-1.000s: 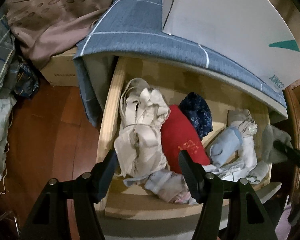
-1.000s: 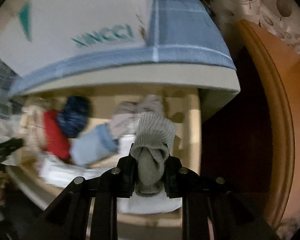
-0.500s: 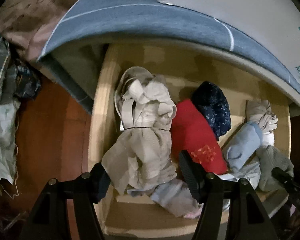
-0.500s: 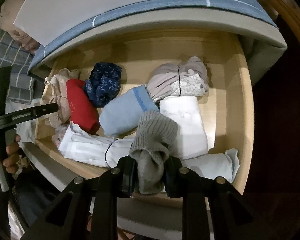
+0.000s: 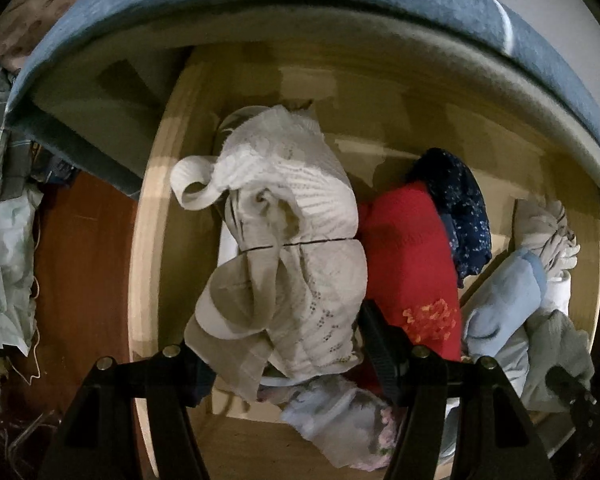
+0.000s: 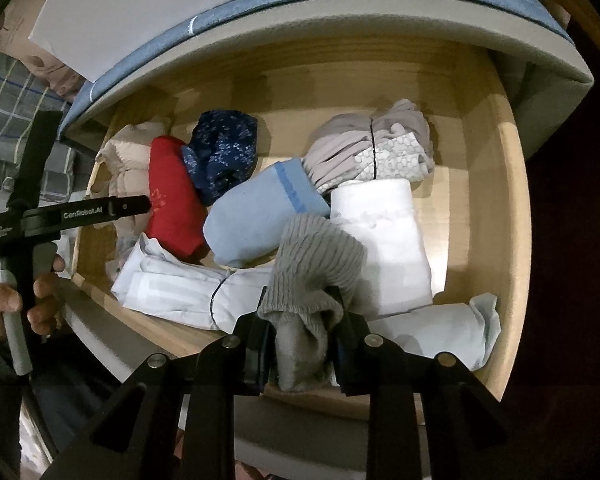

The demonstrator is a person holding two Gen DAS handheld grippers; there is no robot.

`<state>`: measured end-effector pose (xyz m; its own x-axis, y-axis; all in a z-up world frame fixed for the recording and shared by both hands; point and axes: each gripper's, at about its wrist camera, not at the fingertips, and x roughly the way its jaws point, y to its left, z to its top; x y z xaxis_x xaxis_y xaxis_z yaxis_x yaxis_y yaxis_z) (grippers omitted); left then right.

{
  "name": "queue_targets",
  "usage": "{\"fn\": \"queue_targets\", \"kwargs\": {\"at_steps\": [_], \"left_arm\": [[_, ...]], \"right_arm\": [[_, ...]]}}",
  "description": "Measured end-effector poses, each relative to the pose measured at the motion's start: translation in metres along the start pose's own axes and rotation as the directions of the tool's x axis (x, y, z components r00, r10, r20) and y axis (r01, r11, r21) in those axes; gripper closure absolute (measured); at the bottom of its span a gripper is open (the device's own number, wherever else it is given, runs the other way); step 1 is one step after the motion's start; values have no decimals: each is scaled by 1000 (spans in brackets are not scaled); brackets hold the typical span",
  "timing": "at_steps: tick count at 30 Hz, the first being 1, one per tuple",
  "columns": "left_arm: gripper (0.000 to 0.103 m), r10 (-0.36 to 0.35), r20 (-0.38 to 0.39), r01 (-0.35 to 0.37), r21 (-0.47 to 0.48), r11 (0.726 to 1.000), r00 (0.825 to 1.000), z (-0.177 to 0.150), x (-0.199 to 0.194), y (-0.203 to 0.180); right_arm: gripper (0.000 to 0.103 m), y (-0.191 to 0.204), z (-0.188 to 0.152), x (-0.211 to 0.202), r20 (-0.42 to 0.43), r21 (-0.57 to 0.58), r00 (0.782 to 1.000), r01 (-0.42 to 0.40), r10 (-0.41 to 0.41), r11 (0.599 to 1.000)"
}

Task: Take underwear out of drawer
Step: 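Grasp the cream lace underwear with the left tool while the right tool grasps the grey sock, then lift the cream lace underwear with the left tool toward the white box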

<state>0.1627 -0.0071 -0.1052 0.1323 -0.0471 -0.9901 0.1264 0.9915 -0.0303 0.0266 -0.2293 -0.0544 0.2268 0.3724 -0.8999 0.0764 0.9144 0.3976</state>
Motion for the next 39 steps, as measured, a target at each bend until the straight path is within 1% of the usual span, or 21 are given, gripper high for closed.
{"fn": "queue_targets", "kwargs": {"at_steps": [1,6,9,14,17,18,21,22,23,24,30,39], "left_arm": [[39,-4,3,4,2,1000,1000,0,0,0],[51,-3,25,2,22,1000,1000,-1,-3,2],[56,-12,29,11,23,1000,1000,-4,-6,4],[60,-35,32,35,14,999,999,-8,-15,17],[61,-34,48,33,28,999,998,-13,-24,17],[61,-38,49,36,31,999,998,-10,-27,14],[62,-49,62,46,47,998,997,-16,-40,13],[62,-49,67,46,52,998,996,-12,-45,15],[70,-55,75,51,54,997,996,-14,-51,16],[71,-60,70,56,52,997,996,-16,-54,15],[73,-70,74,66,58,996,995,-21,-67,19],[75,-80,104,72,85,994,991,-29,-91,13]], "right_arm": [[78,1,0,1,-1,2,1000,-1,1,1000],[78,6,0,4,-3,5,1000,-1,1,1000],[78,10,0,6,-3,2,1000,6,-6,1000],[78,15,0,7,1,-2,1000,19,-19,1000],[79,17,-1,7,7,-11,999,34,-34,999],[79,18,-1,7,11,-14,999,40,-40,999],[79,21,-1,5,32,-26,997,72,-71,997],[79,21,-1,5,33,-28,997,76,-75,997],[79,22,-1,6,34,-31,996,83,-81,996],[79,22,0,6,34,-32,996,85,-84,996],[79,21,0,6,40,-29,995,91,-89,995],[79,19,0,6,41,-21,996,83,-82,996]]}}
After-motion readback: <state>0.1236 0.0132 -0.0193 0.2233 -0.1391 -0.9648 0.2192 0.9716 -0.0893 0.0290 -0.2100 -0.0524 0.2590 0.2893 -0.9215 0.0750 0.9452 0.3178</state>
